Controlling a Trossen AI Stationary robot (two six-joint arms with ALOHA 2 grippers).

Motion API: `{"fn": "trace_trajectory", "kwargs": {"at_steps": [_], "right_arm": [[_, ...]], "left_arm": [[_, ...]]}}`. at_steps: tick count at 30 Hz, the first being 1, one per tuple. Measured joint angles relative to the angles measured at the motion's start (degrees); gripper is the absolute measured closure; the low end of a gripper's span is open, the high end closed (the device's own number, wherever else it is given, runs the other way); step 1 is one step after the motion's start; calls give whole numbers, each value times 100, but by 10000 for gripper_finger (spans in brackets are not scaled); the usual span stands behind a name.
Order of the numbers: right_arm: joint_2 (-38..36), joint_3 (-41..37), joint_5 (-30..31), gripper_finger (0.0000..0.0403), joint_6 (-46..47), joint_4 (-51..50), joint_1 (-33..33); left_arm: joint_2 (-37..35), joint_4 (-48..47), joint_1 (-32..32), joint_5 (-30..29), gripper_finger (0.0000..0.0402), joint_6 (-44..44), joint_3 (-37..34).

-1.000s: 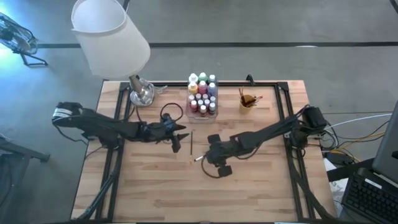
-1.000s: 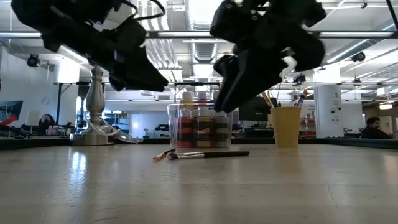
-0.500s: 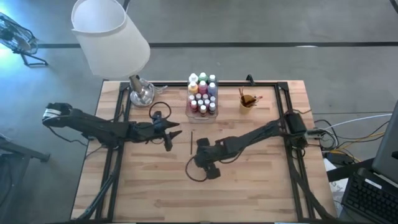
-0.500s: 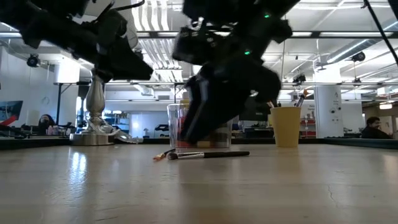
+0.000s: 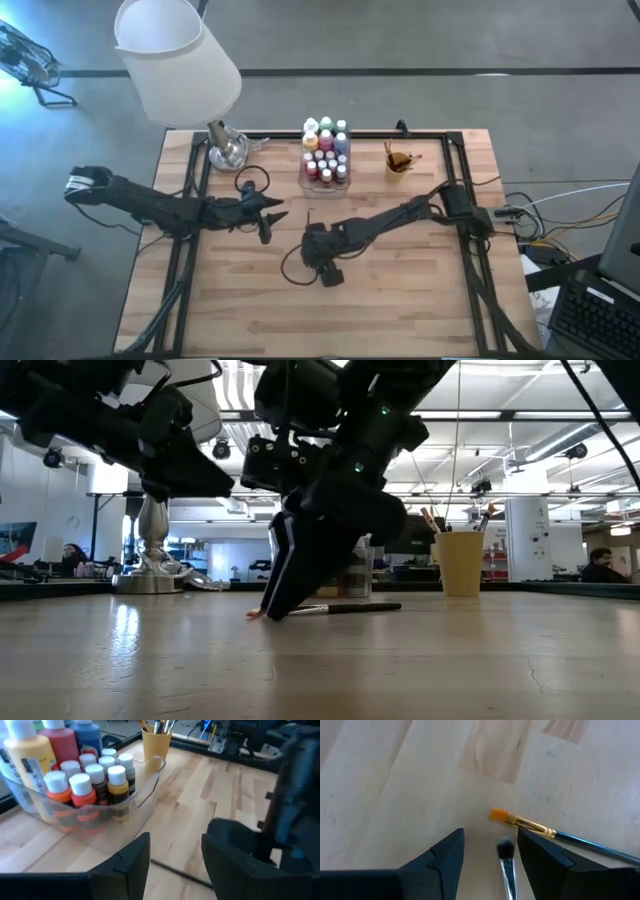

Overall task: Pick & Place Paint Supplies
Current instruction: Put the silver paint brush into the cup

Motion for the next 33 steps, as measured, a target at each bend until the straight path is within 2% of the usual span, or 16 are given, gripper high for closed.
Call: {"fn": "trace_trajectory", "kwargs": {"at_steps": [15, 23, 33], "right_arm": [[-7, -41, -122, 299, 121, -137, -64], [-7, -20, -118, 386, 122, -245, -64], [-301, 149, 86, 395, 130, -1040, 84]], "left_arm": [[-18, 17, -1, 39, 219, -5, 4], [-16, 22, -1, 35, 219, -5, 4], [-14, 23, -1, 30, 219, -8, 5]]}}
